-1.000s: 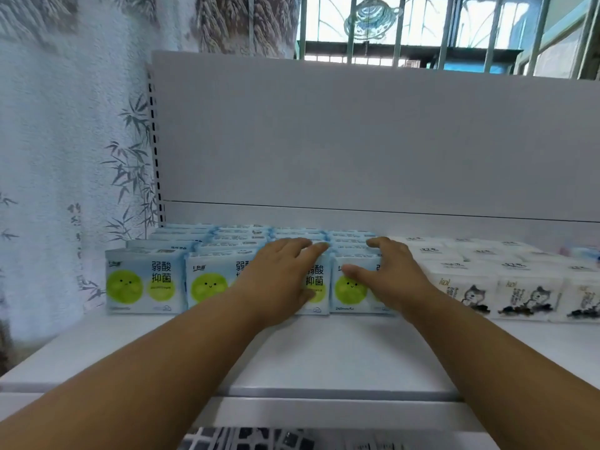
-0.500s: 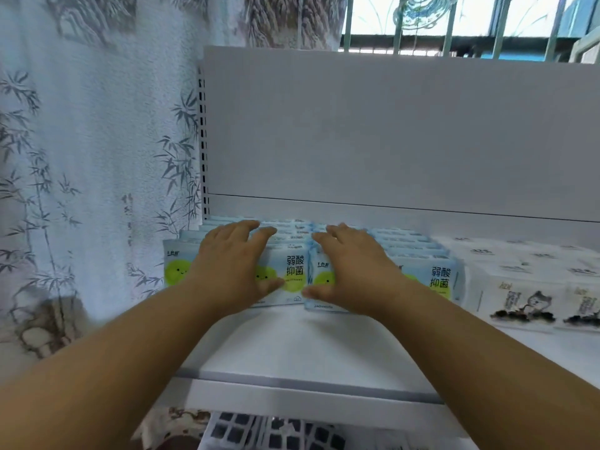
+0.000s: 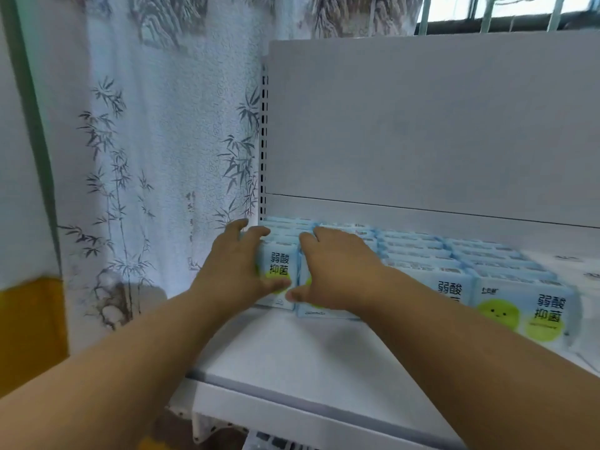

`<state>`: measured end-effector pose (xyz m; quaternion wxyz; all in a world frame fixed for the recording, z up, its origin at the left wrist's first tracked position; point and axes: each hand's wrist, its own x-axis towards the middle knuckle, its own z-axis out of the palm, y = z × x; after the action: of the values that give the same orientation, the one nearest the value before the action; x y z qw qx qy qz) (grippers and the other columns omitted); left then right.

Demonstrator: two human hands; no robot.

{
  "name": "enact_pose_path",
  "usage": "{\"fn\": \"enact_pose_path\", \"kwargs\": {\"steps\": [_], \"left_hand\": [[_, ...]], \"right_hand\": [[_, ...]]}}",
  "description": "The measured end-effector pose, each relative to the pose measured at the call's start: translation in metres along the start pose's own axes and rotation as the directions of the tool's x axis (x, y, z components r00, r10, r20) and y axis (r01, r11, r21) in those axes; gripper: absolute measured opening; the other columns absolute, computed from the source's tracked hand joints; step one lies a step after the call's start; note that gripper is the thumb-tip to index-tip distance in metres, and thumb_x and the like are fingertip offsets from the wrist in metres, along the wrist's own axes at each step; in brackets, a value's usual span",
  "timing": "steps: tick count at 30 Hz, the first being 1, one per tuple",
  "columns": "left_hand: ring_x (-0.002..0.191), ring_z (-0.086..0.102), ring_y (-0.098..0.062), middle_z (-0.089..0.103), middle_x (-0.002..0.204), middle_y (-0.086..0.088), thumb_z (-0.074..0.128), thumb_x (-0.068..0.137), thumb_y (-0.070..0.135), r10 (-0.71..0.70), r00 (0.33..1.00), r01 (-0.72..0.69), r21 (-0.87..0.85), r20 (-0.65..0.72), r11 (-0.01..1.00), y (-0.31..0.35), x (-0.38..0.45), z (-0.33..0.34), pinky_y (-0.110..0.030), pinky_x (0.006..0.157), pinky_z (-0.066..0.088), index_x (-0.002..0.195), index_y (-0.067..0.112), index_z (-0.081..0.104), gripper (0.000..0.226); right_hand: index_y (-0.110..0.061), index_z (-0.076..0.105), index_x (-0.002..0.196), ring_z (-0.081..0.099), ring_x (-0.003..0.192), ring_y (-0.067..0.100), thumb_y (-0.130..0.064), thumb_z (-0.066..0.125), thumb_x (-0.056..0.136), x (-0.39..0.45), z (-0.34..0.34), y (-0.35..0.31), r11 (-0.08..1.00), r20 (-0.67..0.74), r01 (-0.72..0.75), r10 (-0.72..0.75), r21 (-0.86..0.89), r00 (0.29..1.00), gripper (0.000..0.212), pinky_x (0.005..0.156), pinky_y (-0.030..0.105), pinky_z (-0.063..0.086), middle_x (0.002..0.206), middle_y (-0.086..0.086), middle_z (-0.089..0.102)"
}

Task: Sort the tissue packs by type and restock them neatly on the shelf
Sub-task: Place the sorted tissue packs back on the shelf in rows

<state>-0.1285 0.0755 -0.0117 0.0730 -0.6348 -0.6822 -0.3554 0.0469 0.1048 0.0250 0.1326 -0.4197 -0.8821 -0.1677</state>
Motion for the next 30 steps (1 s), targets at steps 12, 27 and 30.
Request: {"fn": "enact_pose_path", "kwargs": {"steps": [12,27,30], "left_hand": [[0.129,0.045,-0.018,0.044,0.143,0.005,0.057,0.089,0.06,-0.206,0.945,0.327,-0.707,0.253,0.628,-0.073,0.056,-0.02,-0.039,0.107,0.036,0.141,0.031,0.041,0.063],[0.094,0.072,-0.031,0.073,0.108,-0.018,0.03,0.09,0.075,-0.029,0.753,0.657,-0.753,0.657,-0.011,-0.056,0.099,0.02,-0.037,0.075,0.059,0.121,0.01,0.064,0.08],[0.08,0.073,-0.027,0.075,0.092,-0.015,0.027,0.093,0.072,0.034,0.747,0.664,-0.746,0.663,-0.045,-0.051,0.092,0.02,-0.032,0.064,0.058,0.104,0.016,0.068,0.07]], "right_hand": [[-0.022,0.031,0.144,0.047,0.121,0.026,-0.073,0.072,0.063,0.049,-0.011,-0.03,0.985,0.195,-0.159,0.17,-0.074,0.966,0.105,0.099,0.04,0.042,0.132,0.002,0.048],[-0.028,0.033,0.146,0.047,0.128,0.019,-0.074,0.064,0.074,0.102,-0.018,-0.055,0.918,0.47,-0.339,0.211,0.207,0.857,0.09,0.1,0.029,0.035,0.143,-0.006,0.048],[-0.018,0.025,0.154,0.034,0.141,0.031,-0.072,0.015,0.093,0.121,-0.02,-0.051,0.884,0.443,-0.433,0.321,0.178,0.837,0.083,0.111,0.044,0.025,0.156,0.008,0.034]]}}
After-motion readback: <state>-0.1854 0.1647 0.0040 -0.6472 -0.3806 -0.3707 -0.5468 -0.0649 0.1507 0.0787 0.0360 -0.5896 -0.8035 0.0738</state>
